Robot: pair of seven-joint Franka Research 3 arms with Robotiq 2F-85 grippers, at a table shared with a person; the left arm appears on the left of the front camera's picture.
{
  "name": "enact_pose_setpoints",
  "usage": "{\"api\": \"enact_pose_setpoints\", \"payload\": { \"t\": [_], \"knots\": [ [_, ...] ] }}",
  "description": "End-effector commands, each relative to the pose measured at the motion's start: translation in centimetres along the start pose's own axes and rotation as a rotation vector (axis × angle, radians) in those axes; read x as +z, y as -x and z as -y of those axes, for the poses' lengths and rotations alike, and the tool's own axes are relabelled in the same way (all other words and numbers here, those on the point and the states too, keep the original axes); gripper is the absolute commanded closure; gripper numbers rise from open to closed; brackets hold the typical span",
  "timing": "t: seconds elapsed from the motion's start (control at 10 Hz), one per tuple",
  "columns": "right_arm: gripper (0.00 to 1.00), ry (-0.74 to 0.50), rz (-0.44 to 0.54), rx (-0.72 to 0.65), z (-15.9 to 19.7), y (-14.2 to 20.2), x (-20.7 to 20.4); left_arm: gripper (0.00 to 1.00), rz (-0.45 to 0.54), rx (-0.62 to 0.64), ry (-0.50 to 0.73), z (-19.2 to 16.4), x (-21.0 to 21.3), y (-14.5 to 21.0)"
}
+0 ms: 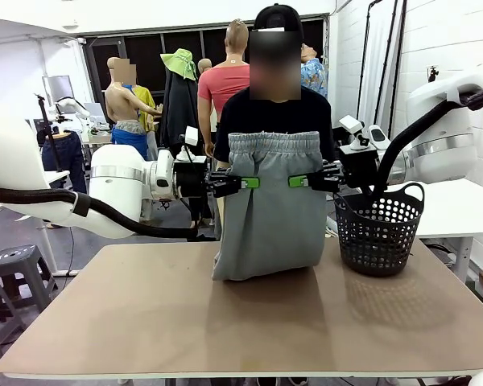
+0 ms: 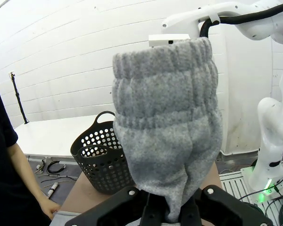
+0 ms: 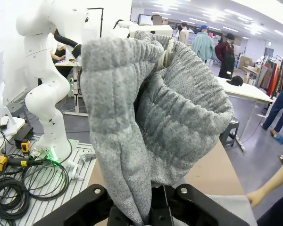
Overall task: Fold the training pants.
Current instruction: Release the ends of the Training pants and then grab the overlapped ends.
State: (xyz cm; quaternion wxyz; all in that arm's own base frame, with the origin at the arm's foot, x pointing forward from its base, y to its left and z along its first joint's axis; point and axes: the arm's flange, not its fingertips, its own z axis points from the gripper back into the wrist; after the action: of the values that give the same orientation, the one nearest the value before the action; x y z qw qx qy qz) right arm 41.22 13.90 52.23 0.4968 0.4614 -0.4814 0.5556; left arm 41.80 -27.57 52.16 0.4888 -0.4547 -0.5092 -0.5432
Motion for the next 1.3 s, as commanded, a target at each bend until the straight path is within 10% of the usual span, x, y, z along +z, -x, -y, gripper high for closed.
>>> {"api": "enact_pose_setpoints", "payload": {
  "t": [0.0,1.2],
  "knots": [
    [1.00,0.007,0.026,0.004,-0.28,-0.07,-0.07,1.00,0.021,-0.008,-0.016,-0.03,-0.01,-0.28],
    [1.00,0.007,0.026,0.004,-0.28,-0.07,-0.07,1.00,0.021,-0.008,-0.016,-0.03,-0.01,-0.28]
  ]
}}
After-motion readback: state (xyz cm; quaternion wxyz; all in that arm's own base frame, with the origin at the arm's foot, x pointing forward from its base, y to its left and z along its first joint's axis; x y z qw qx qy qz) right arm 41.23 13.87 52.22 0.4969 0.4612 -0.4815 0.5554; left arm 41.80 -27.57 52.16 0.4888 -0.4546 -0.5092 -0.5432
